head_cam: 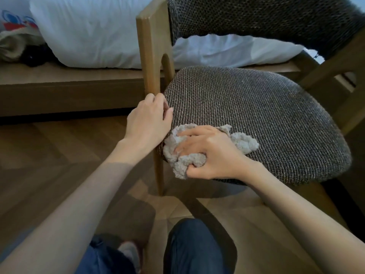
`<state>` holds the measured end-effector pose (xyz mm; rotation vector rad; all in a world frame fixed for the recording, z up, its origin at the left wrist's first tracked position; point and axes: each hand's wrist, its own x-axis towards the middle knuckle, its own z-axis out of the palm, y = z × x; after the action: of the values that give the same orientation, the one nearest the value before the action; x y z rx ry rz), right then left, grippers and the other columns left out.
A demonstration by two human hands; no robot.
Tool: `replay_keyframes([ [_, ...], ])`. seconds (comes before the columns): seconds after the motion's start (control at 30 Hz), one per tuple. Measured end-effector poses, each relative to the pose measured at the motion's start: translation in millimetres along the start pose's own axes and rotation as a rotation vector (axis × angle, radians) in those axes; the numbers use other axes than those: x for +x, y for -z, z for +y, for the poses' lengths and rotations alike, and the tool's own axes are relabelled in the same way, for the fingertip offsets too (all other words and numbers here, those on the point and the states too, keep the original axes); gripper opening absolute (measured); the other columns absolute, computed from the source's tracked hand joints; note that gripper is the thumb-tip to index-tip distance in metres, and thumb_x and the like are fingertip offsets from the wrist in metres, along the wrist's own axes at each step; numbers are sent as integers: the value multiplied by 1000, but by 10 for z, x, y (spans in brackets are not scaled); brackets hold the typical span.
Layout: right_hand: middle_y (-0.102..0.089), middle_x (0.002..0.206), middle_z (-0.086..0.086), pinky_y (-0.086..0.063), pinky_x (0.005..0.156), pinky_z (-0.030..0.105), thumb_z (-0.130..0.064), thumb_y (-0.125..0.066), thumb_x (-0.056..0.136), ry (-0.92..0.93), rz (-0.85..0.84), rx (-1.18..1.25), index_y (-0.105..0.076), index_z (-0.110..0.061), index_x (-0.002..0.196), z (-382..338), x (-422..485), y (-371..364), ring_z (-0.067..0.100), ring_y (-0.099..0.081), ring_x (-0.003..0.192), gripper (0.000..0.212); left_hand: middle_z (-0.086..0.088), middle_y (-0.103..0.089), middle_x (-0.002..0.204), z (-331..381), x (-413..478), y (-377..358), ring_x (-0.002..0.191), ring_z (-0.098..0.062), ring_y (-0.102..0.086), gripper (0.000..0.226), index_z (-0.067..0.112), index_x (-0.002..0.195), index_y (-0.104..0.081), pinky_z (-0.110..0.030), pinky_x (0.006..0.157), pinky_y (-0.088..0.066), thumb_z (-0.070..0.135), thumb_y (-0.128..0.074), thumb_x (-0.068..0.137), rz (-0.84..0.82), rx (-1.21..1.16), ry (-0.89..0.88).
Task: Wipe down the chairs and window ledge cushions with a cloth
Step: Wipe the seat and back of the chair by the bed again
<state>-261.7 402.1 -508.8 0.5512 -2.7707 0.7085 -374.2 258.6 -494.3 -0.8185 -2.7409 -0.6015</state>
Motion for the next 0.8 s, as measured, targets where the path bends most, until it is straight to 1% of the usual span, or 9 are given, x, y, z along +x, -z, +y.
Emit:
replay_keyframes([
  [0.1, -71, 103, -18, -37, 105, 42, -30, -68, 63, -58, -8, -35, -78, -24, 85, 34, -205, 95, 13, -55, 120, 26, -5, -54, 107, 106, -4, -65, 101, -23, -52, 24, 15, 110, -56, -31, 69, -36, 32, -42, 99, -7, -10, -77],
  [0.17, -71, 103, -18, -36, 105, 42, -30, -67, 63, -107, -1, -63, -78, -23, 85, 59, -344, 150, 14, -56, 119, 25, -6, -55, 113, 177, 12, -114, 106, -25, -51, 26, 16, 115, -57, -34, 73, -38, 29, -41, 99, -36, -39, -102],
  [0.23, -71, 103, -17, -36, 106, 42, -30, -66, 64, -150, 26, -90, -78, -23, 85, 79, -490, 198, 15, -56, 118, 25, -7, -56, 120, 267, 41, -168, 110, -26, -51, 28, 16, 120, -57, -38, 81, -42, 28, -41, 99, -69, -60, -128],
  [0.33, -72, 100, -15, -37, 104, 42, -32, -62, 66, -202, 111, -133, -78, -23, 84, 117, -725, 266, 17, -59, 113, 26, -6, -55, 127, 464, 90, -282, 115, -28, -50, 32, 19, 126, -56, -43, 94, -39, 28, -41, 99, -103, -65, -180],
  [0.43, -73, 95, -13, -40, 101, 41, -33, -56, 67, -247, 260, -200, -78, -19, 79, 189, -998, 322, 19, -62, 108, 28, -5, -54, 130, 710, 115, -425, 117, -28, -48, 34, 21, 129, -55, -43, 98, -37, 29, -42, 99, -156, -98, -226],
  [0.57, -73, 86, -8, -41, 98, 41, -25, -55, 65, -353, 517, -297, -75, -14, 70, 330, -1361, 390, 22, -66, 93, 24, -4, -52, 132, 1023, 111, -613, 120, -27, -46, 35, 22, 130, -54, -43, 101, -35, 29, -43, 98, -232, -117, -309],
  [0.63, -73, 83, -5, -44, 95, 42, -22, -53, 64, -406, 634, -310, -75, -12, 68, 421, -1511, 434, 22, -66, 90, 24, -3, -51, 133, 1146, 95, -683, 122, -25, -45, 35, 22, 131, -53, -43, 104, -32, 30, -43, 98, -262, -126, -349],
  [0.7, -73, 84, -2, -47, 90, 47, -20, -52, 64, -478, 726, -325, -74, -9, 69, 523, -1652, 486, 22, -66, 90, 26, -2, -50, 135, 1232, 73, -745, 126, -23, -43, 36, 23, 132, -52, -43, 109, -28, 31, -42, 98, -282, -122, -380],
  [0.8, -73, 87, 1, -48, 88, 48, -16, -52, 66, -593, 845, -308, -74, -5, 74, 682, -1837, 576, 23, -67, 90, 26, -2, -46, 140, 1302, 72, -805, 132, -22, -38, 38, 24, 134, -51, -46, 114, -21, 32, -39, 99, -294, -107, -386],
])
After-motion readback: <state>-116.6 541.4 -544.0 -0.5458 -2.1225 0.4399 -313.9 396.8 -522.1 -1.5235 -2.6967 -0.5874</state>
